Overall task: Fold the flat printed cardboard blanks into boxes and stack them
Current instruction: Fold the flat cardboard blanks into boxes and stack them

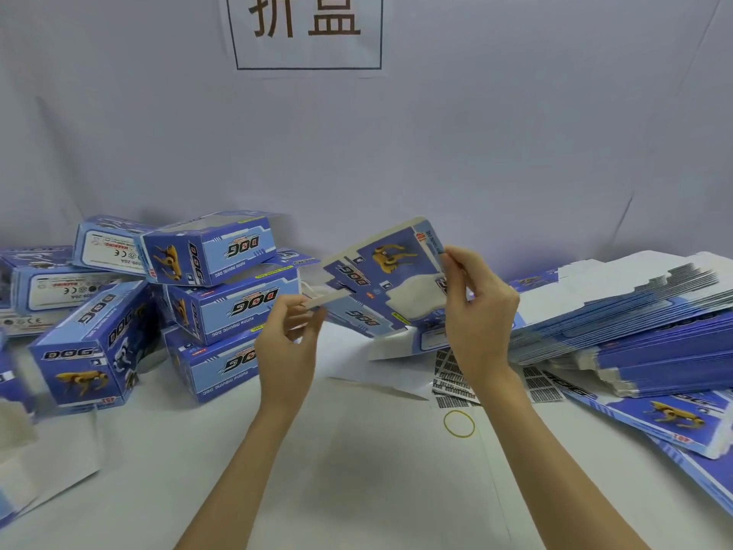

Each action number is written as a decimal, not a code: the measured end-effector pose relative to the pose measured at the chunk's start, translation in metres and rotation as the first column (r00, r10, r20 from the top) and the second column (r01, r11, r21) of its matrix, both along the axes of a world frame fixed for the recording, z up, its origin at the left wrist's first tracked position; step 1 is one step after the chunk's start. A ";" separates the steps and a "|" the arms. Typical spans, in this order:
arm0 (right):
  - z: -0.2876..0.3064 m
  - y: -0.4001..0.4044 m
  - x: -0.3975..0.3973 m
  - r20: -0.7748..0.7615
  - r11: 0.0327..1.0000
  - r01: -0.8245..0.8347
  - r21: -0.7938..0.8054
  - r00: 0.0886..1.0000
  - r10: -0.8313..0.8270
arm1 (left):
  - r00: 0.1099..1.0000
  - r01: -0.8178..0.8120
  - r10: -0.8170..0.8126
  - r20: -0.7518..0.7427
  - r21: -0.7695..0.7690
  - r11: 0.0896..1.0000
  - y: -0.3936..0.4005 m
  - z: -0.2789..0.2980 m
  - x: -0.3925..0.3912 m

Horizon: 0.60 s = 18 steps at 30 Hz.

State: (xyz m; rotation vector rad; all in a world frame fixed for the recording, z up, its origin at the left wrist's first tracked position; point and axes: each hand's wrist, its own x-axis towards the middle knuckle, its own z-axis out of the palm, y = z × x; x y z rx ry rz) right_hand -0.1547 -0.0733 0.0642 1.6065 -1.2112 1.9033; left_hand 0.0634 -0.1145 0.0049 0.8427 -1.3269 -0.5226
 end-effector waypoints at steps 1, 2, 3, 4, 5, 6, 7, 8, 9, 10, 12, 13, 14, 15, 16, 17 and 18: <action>-0.006 0.002 -0.004 -0.082 1.000 0.009 0.012 0.997 -0.008 | 0.998 -0.057 0.057 0.019 -0.001 0.998 -0.002 -0.001 0.004; -0.014 0.004 -0.008 -0.148 0.999 0.013 0.042 0.989 -0.007 | 0.996 -0.079 0.079 0.033 -0.010 0.997 -0.004 -0.002 0.009; -0.025 0.006 -0.012 -0.187 0.995 0.014 0.096 0.982 0.004 | 0.996 -0.069 0.069 0.064 -0.013 0.998 -0.007 -0.003 0.014; -0.036 0.008 -0.017 -0.209 0.987 0.015 0.159 0.978 0.018 | 0.992 -0.024 0.024 0.124 -0.002 1.000 -0.010 -0.006 0.019; -0.048 0.012 -0.025 -0.231 0.977 0.020 0.212 0.972 0.030 | 0.972 0.011 -0.010 0.234 -0.003 1.000 -0.014 -0.010 0.022; -0.060 0.015 -0.035 -0.258 0.965 0.029 0.260 0.965 0.040 | 0.923 0.012 0.004 0.386 -0.039 0.999 -0.016 -0.014 0.025; -0.071 0.019 -0.044 -0.288 0.950 0.047 0.309 0.956 0.047 | 0.844 -0.018 0.074 0.532 -0.110 0.994 -0.016 -0.018 0.025; -0.082 0.023 -0.053 -0.311 0.930 0.068 0.362 0.949 0.052 | 0.765 -0.036 0.139 0.628 -0.174 0.984 -0.017 -0.022 0.023; -0.091 0.026 -0.060 -0.322 0.902 0.089 0.423 0.945 0.058 | 0.704 -0.034 0.162 0.692 -0.195 0.980 -0.017 -0.024 0.021; -0.097 0.029 -0.065 -0.319 0.866 0.109 0.488 0.946 0.060 | 0.653 -0.015 0.142 0.744 -0.174 0.985 -0.017 -0.024 0.020; -0.102 0.031 -0.070 -0.293 0.800 0.142 0.583 0.955 0.043 | 0.544 0.062 0.049 0.838 -0.099 0.993 -0.017 -0.023 0.017; -0.103 0.031 -0.071 -0.280 0.783 0.153 0.604 0.959 0.029 | 0.489 0.094 0.011 0.872 -0.066 0.993 -0.018 -0.022 0.019; -0.104 0.030 -0.072 -0.277 0.769 0.165 0.618 0.961 0.017 | 0.470 0.107 0.006 0.883 -0.064 0.992 -0.019 -0.020 0.021; -0.104 0.029 -0.072 -0.278 0.757 0.175 0.629 0.961 0.009 | 0.493 0.098 0.034 0.869 -0.094 0.991 -0.020 -0.017 0.025; -0.104 0.028 -0.072 -0.270 0.748 0.185 0.638 0.963 -0.008 | 0.545 0.063 0.086 0.834 -0.143 0.988 -0.019 -0.015 0.028; -0.103 0.027 -0.072 -0.271 0.749 0.199 0.632 0.962 -0.027 | 0.612 0.008 0.160 0.775 -0.208 0.978 -0.017 -0.011 0.030; -0.103 0.026 -0.070 -0.295 0.764 0.225 0.605 0.954 -0.047 | 0.679 -0.056 0.239 0.694 -0.276 0.960 -0.014 -0.008 0.032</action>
